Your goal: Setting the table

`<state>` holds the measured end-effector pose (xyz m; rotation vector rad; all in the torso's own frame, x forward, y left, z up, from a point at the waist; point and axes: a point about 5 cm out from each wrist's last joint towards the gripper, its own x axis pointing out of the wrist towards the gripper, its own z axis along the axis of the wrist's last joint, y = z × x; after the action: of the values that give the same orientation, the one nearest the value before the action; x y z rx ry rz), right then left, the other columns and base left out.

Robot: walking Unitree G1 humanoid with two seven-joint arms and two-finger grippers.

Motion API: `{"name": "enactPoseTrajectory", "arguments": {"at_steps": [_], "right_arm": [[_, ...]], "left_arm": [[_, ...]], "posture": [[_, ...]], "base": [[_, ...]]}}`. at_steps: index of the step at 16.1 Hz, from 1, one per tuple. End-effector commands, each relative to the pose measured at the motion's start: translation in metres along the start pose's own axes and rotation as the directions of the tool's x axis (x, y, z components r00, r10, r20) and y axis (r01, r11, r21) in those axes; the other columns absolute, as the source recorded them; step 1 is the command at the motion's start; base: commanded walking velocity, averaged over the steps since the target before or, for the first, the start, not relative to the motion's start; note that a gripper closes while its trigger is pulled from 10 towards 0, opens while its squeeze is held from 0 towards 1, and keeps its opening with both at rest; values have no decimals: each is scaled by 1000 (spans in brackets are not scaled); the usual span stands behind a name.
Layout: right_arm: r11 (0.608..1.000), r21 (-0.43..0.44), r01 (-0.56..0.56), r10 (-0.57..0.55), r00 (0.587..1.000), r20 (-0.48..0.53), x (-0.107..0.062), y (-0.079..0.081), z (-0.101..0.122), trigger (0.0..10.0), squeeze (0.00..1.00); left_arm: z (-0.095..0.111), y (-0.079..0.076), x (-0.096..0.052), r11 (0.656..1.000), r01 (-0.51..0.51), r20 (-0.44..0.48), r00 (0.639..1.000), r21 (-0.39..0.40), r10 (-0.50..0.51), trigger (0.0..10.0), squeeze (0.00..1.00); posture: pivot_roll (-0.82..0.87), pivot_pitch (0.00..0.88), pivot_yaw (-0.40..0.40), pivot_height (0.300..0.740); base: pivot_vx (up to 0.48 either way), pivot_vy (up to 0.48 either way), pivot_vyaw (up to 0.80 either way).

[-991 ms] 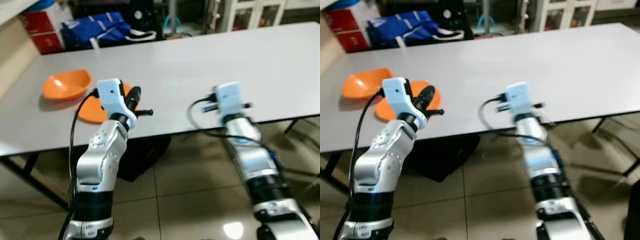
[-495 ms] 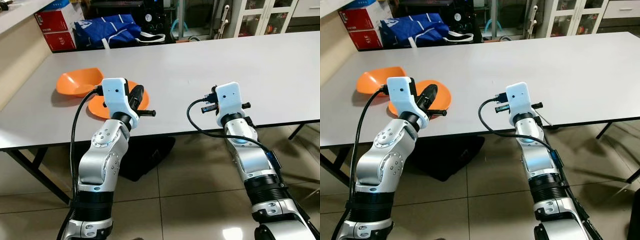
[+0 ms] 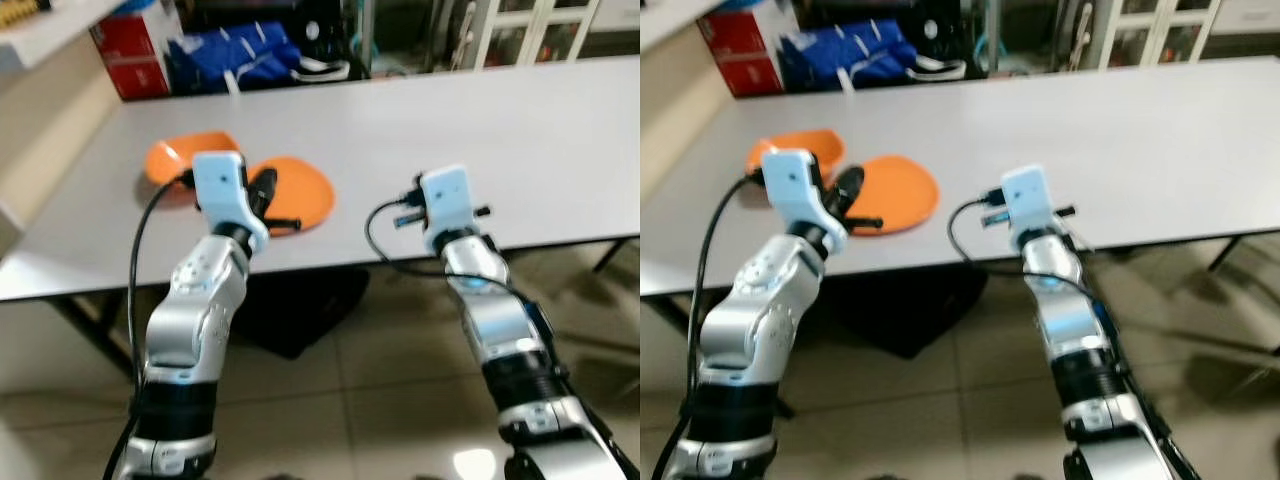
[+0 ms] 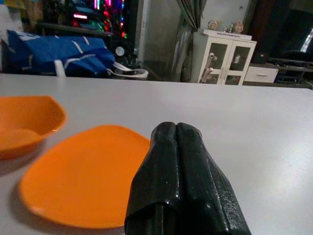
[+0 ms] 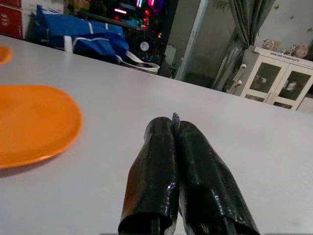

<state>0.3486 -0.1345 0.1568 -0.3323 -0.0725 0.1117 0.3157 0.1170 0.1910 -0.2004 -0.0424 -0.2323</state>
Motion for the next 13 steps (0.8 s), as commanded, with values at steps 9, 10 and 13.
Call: {"name": "enactPoseTrajectory", "arguments": {"at_steps": [9,10,13], "right_arm": [[1000,-13,14,-13,1000,13,0,-6,2,10000,0],[1000,-13,13,-13,1000,12,0,-6,2,10000,0],[1000,-16,8,-7,1000,15,-1,-3,2,10000,0]], "left_arm": [[6,-8,0,995,35,31,999,94,-38,10000,0],[6,-8,0,995,34,30,999,96,-37,10000,0],[6,-7,1,992,24,24,999,122,-28,10000,0]], "posture": [[-195,0,95,740],[-194,0,95,740],[-193,3,97,740]], "base": [[160,53,0],[442,0,0],[444,0,0]]}}
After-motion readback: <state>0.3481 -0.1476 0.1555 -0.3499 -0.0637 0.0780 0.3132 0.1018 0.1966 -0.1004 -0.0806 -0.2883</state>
